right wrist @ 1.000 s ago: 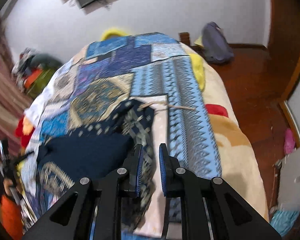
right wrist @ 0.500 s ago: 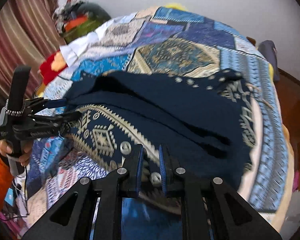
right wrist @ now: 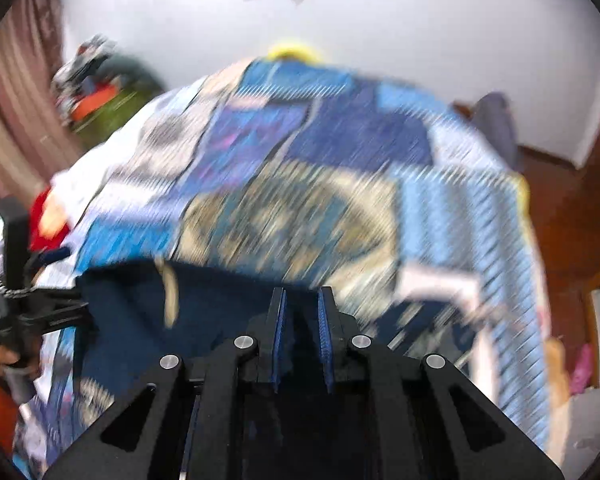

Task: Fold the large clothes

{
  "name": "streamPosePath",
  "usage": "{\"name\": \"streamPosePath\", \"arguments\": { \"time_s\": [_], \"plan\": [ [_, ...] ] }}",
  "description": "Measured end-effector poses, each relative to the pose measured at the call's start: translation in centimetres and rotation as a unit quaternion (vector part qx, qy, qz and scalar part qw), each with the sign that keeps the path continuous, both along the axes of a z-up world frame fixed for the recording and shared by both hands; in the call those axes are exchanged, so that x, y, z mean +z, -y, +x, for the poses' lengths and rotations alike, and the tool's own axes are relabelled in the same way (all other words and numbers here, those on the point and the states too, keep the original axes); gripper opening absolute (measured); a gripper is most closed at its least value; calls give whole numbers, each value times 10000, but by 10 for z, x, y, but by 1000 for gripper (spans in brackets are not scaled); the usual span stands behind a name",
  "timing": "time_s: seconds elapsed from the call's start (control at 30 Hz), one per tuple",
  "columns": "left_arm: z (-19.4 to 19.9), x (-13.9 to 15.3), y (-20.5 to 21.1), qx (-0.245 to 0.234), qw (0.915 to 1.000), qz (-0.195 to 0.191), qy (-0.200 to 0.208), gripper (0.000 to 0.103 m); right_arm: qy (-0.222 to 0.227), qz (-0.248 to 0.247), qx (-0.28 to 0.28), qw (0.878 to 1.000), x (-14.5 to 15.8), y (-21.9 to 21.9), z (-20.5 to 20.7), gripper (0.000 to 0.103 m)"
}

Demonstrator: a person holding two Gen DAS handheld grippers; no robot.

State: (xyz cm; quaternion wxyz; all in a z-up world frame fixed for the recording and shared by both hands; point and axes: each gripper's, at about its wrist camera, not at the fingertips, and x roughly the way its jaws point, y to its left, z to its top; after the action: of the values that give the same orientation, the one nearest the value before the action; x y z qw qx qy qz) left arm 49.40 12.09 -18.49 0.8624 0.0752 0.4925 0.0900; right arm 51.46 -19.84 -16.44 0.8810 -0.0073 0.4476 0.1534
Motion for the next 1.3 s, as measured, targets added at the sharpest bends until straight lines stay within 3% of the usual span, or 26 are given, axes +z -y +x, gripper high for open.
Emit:
{"name": "streamPosePath", "arguments": {
  "time_s": [0.1, 0.2, 0.3, 0.4, 0.53, 0.7, 0.8, 0.9, 0.97, 1.2, 1.3],
  "plan": [
    [1, 29, -9, 258, 9987, -38, 438, 88, 186, 243, -208, 9993, 23, 11, 10, 11],
    [-2, 58, -20, 390, 9955, -454, 731, 88, 245, 530, -228, 9980, 38, 17, 5, 11],
    [-10, 77, -23, 433, 9936, -573, 871, 88, 206, 667, -24, 9976, 44, 13, -12, 11],
    [-26, 79, -14, 237, 9934, -771, 819, 88, 182, 493, 449, 9976, 45, -3, -34, 11],
    [-55, 56, 16, -388, 9923, -1112, 377, 88, 64, 123, 1293, 9915, 32, -44, -71, 11],
    [-90, 5, 57, -977, 9809, -1662, -262, 88, -332, -219, 2058, 9778, -11, -82, -112, 11],
    [-104, -42, 78, -1035, 9813, -1428, -773, 90, -556, -732, 2088, 9736, -48, -91, -124, 11],
    [-117, -54, 76, -858, 9854, -1378, -514, 103, -343, -882, 2110, 9729, -59, -83, -134, 11],
    [-122, -57, 71, -815, 9843, -1467, -542, 103, -297, -997, 2013, 9740, -57, -79, -137, 11],
    [-148, -59, 62, -631, 9912, -1083, -428, 103, -22, -1526, 1715, 9733, -54, -62, -144, 11],
    [-155, -59, 51, -515, 9911, -1145, -431, 103, 67, -1771, 1460, 9733, -52, -48, -145, 12]
  ]
}}
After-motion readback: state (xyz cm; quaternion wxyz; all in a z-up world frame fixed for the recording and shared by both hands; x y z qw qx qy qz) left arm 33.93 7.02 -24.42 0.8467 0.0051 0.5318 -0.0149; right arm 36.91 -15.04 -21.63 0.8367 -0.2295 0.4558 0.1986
